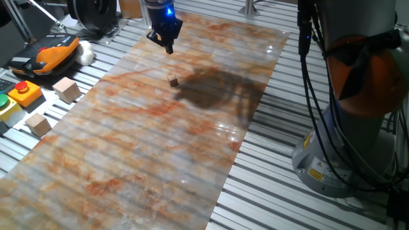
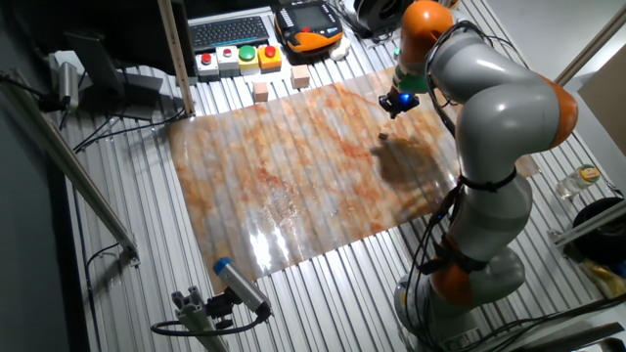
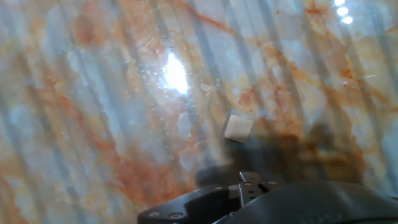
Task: Hold a small block with the gripper and sweep it from left to right on the table
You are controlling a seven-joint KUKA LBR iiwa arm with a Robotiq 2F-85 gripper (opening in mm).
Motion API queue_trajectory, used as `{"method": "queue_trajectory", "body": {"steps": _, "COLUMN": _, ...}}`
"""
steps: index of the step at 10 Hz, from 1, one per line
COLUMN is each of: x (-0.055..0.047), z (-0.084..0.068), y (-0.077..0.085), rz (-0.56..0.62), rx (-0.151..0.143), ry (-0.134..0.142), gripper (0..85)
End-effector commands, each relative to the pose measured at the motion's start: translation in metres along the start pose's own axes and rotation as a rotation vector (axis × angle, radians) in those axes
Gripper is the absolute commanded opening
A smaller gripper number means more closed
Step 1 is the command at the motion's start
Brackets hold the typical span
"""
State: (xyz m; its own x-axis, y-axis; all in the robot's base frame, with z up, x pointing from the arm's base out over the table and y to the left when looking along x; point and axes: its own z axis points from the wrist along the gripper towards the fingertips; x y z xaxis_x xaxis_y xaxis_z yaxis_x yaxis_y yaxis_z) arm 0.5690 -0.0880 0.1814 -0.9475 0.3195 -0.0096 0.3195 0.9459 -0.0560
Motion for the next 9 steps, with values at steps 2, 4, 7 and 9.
{"method": "queue_trajectory", "body": {"steps": 2, "x": -0.014, "z": 0.013, "y": -0.008, "rz": 0.04, "rx": 0.003, "ry": -0.065, "gripper": 51.0}}
{"method": "queue_trajectory", "body": {"steps": 4, "x": -0.03, "z": 0.034, "y": -0.018, "rz": 0.052, "rx": -0.022, "ry": -0.079, "gripper": 68.0}}
{"method": "queue_trajectory", "body": {"steps": 7, "x": -0.043, "z": 0.053, "y": -0.02, "rz": 0.079, "rx": -0.029, "ry": -0.071, "gripper": 68.0}}
{"method": "queue_trajectory", "body": {"steps": 9, "x": -0.043, "z": 0.058, "y": -0.018, "rz": 0.114, "rx": -0.02, "ry": -0.063, "gripper": 68.0}}
